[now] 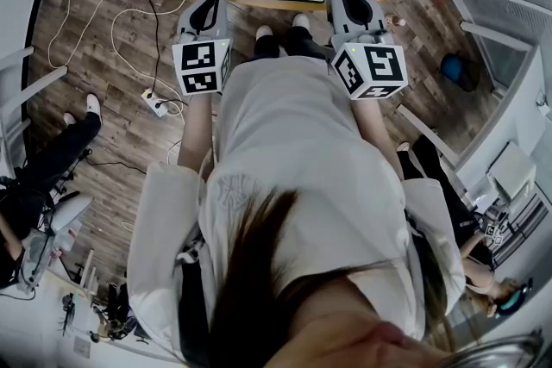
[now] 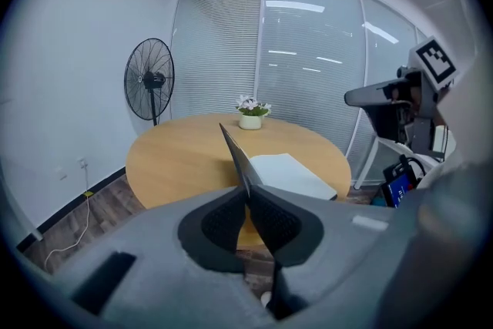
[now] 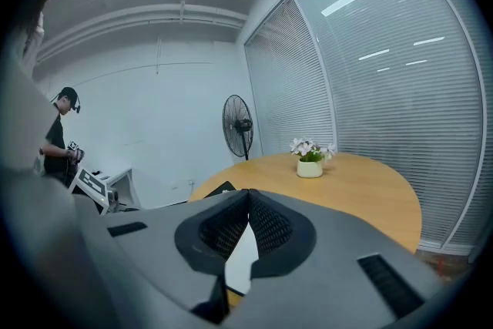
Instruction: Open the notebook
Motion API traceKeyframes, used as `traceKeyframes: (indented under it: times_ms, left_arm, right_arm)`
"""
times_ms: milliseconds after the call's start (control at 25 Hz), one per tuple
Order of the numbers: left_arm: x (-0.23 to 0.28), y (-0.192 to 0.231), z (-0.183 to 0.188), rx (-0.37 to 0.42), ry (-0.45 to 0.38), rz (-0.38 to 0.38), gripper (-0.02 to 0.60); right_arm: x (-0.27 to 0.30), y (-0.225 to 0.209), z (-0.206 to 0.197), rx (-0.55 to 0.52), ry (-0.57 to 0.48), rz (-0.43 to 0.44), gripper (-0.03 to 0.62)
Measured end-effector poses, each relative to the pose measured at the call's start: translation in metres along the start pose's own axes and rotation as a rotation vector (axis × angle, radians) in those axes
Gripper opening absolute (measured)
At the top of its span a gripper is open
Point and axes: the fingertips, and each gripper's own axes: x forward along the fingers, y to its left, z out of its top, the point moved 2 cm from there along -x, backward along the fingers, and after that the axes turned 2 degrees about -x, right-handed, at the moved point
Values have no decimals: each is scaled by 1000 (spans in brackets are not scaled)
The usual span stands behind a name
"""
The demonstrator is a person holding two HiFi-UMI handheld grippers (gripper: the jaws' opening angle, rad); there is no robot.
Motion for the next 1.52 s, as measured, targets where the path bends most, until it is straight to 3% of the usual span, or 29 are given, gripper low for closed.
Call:
traceKeyframes:
  times_ms: [800,1520]
  left_arm:
    - [14,35,-45,-58,70,89,40]
    - [27,45,-82,-109,152,103,48]
  right_arm:
    - [-3,-4,-3,-8,10,-14,2]
    - [0,-4,-4,-13,13,-15,2]
